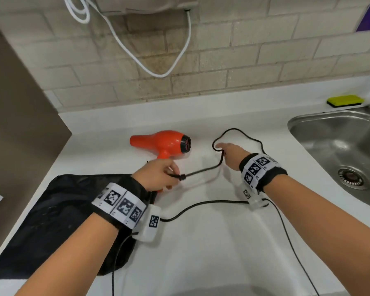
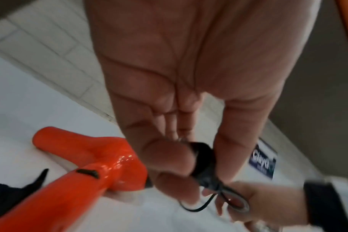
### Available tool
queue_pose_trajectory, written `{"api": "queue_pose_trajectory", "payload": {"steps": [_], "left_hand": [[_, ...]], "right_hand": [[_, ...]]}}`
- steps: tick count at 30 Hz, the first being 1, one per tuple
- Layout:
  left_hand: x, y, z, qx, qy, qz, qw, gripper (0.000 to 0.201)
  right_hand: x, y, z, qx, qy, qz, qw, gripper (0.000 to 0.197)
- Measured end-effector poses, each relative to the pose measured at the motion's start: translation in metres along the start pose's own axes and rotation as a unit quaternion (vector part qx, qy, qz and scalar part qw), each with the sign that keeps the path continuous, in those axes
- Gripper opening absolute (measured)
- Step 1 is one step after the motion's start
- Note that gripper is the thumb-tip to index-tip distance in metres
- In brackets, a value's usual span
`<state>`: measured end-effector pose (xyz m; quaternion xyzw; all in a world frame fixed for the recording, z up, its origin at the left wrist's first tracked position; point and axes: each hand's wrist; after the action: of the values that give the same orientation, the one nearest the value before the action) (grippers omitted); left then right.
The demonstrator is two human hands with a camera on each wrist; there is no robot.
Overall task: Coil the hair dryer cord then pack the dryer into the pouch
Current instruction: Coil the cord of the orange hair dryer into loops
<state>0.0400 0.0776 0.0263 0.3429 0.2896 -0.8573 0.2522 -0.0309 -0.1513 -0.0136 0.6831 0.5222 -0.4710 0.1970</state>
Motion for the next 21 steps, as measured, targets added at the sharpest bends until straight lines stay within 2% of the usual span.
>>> {"api": "queue_pose_trajectory", "payload": {"steps": [2, 4, 5, 8, 11, 13, 15, 17, 19, 21], "left_hand": [[0.014, 0.006, -0.002, -0.034, 0.121, 0.008, 0.992, 0.011], [0.025, 0.012, 0.001, -0.059, 0.182, 0.006, 0.981, 0.020], [0.030, 0.016, 0.003, -0.068, 0.190, 0.001, 0.979, 0.025], [0.042, 0.032, 0.005, -0.082, 0.222, -0.014, 0.972, 0.034], [0.051, 0.043, 0.007, -0.065, 0.264, -0.015, 0.962, 0.039], [0.056, 0.046, 0.006, -0.038, 0.243, -0.035, 0.969, 0.036], [0.051, 0.042, 0.003, -0.028, 0.225, -0.057, 0.972, 0.036], [0.035, 0.036, -0.006, -0.023, 0.247, -0.034, 0.968, 0.031], [0.019, 0.030, -0.021, -0.029, 0.296, -0.009, 0.955, 0.035], [0.007, 0.021, -0.035, -0.035, 0.353, -0.046, 0.934, 0.042]], "right_hand": [[0.002, -0.004, 0.007, 0.043, -0.092, -0.068, 0.992, 0.053], [0.003, -0.009, 0.009, 0.066, -0.112, -0.081, 0.988, 0.049], [0.002, -0.013, 0.006, 0.059, -0.104, -0.069, 0.990, 0.044], [0.004, -0.026, -0.009, -0.026, -0.061, -0.037, 0.997, 0.020], [0.019, -0.043, -0.027, -0.055, -0.051, -0.140, 0.987, 0.019], [0.035, -0.052, -0.037, -0.064, -0.075, -0.203, 0.974, 0.026], [0.047, -0.058, -0.044, -0.079, -0.102, -0.232, 0.964, 0.034], [0.056, -0.060, -0.047, -0.090, -0.128, -0.221, 0.963, 0.037], [0.061, -0.063, -0.048, -0.081, -0.149, -0.201, 0.965, 0.036], [0.065, -0.066, -0.051, -0.078, -0.174, -0.197, 0.962, 0.026]]}}
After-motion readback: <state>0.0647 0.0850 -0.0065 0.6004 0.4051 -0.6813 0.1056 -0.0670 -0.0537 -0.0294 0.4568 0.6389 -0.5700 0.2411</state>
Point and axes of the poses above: each hand's wrist, its own y-axis towards the middle knuckle, its own x-axis out of the palm, z = x × y, and after that the axes turned 6 degrees about y, right-handed
